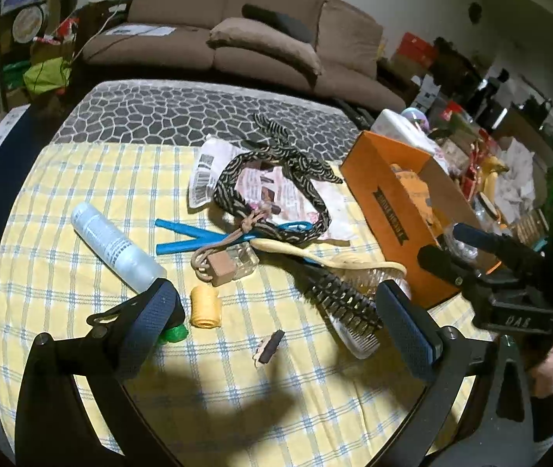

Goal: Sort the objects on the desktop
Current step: 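Withdraw both tools from the box back over the table, then move the right tool to the wooden spiral hairbrush and close on it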

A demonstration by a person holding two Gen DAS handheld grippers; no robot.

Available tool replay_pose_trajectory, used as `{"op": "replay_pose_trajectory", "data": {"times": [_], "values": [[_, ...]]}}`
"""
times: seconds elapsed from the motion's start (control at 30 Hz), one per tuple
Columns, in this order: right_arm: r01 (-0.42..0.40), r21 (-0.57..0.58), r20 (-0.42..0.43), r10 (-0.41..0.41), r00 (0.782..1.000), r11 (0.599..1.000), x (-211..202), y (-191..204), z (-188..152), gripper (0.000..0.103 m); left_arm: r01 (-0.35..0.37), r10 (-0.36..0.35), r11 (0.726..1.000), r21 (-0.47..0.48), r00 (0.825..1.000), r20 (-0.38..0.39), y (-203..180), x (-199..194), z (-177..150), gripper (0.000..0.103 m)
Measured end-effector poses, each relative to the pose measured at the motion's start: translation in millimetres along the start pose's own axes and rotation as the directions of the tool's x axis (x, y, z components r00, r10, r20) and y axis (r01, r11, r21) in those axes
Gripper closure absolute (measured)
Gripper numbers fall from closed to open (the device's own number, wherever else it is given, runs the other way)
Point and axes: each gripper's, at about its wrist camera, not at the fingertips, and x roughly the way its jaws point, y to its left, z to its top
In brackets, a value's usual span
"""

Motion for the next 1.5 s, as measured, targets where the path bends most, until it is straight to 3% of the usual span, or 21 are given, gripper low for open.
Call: {"op": "replay_pose_trajectory", "data": {"times": [0.17,0.4,0.77,1.23,1.5], "values": [[-0.021,-0.057,-0.043,0.018,0.999,0.998,17,14,-5,0.005,-0.004,0.004,1.0,-0.006,1.0,-0.011,3,4,-1,0.0],[-0.039,-0.118,-0.118,0.025,0.993,0.992,40,26,-12,0.033,-0.015,0.014,0.999,-0.041,1.0,-0.027,17,11,-3,0.0],[-0.039,-0.169,-0.167,0.011,0.986,0.985,44,4,-25,0.035,-0.019,0.017,0.999,-0.035,0.999,-0.052,23,18,-6,0.0],[0.002,-0.29,-0.175,-0.055,0.983,0.957,60,15,-35,0.056,0.0,0.0,1.0,0.005,0.997,-0.077,7,29,-9,0.0],[-0.008,-0.24,-0.139,-0.026,0.99,0.971,50,7,-30,0.068,0.108,-0.117,0.987,-0.118,0.99,-0.079,17,32,-8,0.0]]}}
